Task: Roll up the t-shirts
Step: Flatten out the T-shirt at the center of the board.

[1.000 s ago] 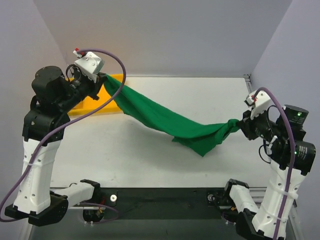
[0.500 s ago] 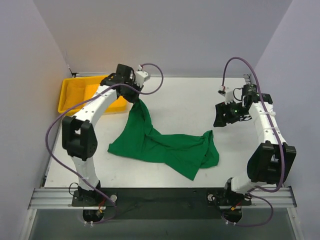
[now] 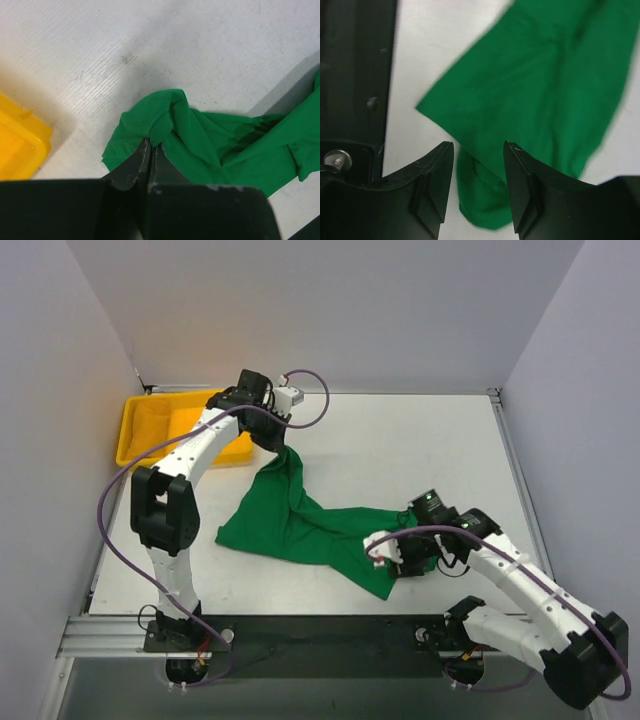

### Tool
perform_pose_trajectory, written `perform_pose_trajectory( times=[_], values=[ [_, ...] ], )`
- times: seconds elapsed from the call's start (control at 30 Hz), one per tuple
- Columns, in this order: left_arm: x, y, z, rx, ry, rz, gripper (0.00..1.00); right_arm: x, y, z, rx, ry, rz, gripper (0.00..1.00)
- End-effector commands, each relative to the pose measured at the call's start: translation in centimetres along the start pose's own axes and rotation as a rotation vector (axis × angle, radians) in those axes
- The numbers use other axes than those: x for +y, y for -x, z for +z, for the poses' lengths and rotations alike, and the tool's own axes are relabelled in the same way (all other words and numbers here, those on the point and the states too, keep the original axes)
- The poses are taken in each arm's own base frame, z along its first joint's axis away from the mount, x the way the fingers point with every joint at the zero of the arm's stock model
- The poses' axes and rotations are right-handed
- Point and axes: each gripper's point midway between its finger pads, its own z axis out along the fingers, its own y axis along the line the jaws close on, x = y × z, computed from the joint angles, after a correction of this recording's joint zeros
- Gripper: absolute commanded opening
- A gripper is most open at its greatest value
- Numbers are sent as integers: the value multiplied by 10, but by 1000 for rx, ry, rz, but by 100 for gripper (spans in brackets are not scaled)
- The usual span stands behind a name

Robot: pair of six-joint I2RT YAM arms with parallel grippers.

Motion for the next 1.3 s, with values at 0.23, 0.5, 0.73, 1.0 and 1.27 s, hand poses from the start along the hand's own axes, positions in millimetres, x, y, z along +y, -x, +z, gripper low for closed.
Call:
perform_pose_trajectory(
  times=[0.23,0.5,0.73,1.0,1.27],
  values=[
    [-18,-19,-17,-19,-69,-55,0,68,-24,46,63,285,-376,41],
    [-25,-31,-26,-20,-84,-55,0,84,-34,66,109,300,-369,41],
    [-29,-31,-28,-25,-100,-51,0,91,-51,83,175,287,-365,39],
    [-31,-29,-26,-26,-111,-62,0,91,-61,88,227,276,-317,31],
    [-32,-25,-25,-25,-123,-65,0,80,-56,79,264,241,-254,0]
  ],
)
